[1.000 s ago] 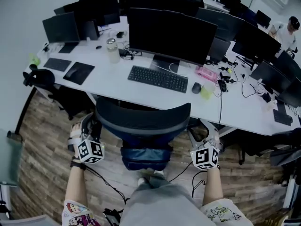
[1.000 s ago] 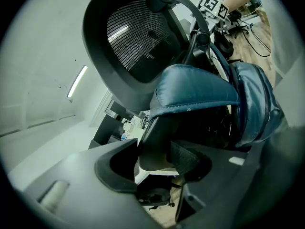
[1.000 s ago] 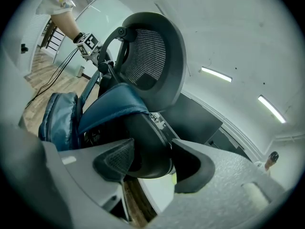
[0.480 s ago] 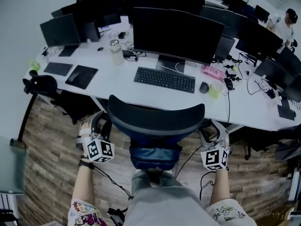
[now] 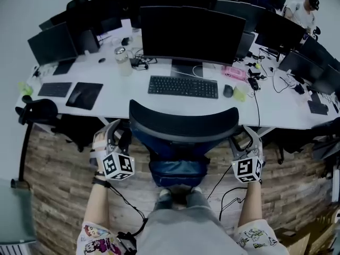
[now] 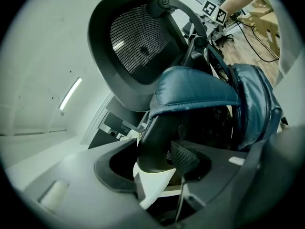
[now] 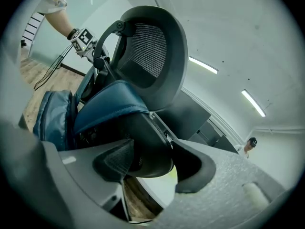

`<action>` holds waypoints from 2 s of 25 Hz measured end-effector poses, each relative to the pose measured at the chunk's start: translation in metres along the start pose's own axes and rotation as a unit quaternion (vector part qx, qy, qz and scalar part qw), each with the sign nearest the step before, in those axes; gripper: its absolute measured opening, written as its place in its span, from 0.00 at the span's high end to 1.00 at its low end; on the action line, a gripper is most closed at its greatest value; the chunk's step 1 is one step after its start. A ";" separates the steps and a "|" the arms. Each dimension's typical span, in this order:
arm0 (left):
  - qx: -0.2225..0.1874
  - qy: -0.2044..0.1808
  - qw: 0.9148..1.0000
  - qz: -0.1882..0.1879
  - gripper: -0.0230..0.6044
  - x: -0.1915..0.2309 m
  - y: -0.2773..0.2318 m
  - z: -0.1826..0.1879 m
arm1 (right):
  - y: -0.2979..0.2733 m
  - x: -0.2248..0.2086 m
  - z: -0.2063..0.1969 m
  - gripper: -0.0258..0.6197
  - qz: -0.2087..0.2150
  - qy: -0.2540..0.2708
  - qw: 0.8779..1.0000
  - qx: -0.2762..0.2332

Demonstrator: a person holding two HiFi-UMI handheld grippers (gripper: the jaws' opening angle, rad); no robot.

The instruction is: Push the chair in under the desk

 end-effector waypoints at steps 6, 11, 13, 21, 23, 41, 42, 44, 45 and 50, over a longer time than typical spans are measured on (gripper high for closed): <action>-0.020 -0.002 1.000 -0.002 0.61 0.006 -0.012 -0.001 | -0.003 0.000 0.003 0.58 -0.015 -0.005 1.000 0.009; -0.027 0.000 1.000 0.001 0.61 0.009 -0.021 -0.003 | -0.007 -0.001 0.005 0.58 -0.023 -0.009 1.000 0.013; -0.028 0.001 1.000 0.000 0.61 0.009 -0.023 -0.003 | -0.008 0.000 0.005 0.58 -0.023 -0.009 1.000 0.016; -0.036 0.002 0.999 0.002 0.61 0.012 -0.037 -0.001 | -0.013 -0.005 0.005 0.58 -0.028 -0.013 0.999 0.024; -0.037 0.003 0.999 0.003 0.61 0.012 -0.040 0.000 | -0.016 -0.006 0.004 0.58 -0.028 -0.013 0.999 0.027; -0.053 0.010 0.998 0.010 0.61 0.003 -0.047 0.018 | -0.030 -0.032 -0.013 0.57 -0.033 -0.008 0.998 0.046; -0.054 0.010 0.998 0.011 0.61 0.003 -0.047 0.018 | -0.030 -0.032 -0.013 0.57 -0.032 -0.009 0.998 0.044; -0.054 0.009 0.998 0.012 0.61 0.003 -0.047 0.018 | -0.030 -0.032 -0.013 0.57 -0.033 -0.009 0.999 0.043; -0.054 0.008 0.998 0.011 0.61 0.003 -0.047 0.018 | -0.030 -0.033 -0.013 0.57 -0.033 -0.009 0.999 0.043; -0.052 0.012 0.998 0.013 0.61 0.004 -0.047 0.018 | -0.031 -0.032 -0.012 0.57 -0.031 -0.011 0.999 0.039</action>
Point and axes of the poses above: the fingertips, and each gripper's own axes: y backward along the fingers, x to its left, z out of its top, the point moved 3 cm from there along y, backward along the fingers, and after that the axes turned 8 degrees about z, right-handed, at the moved point
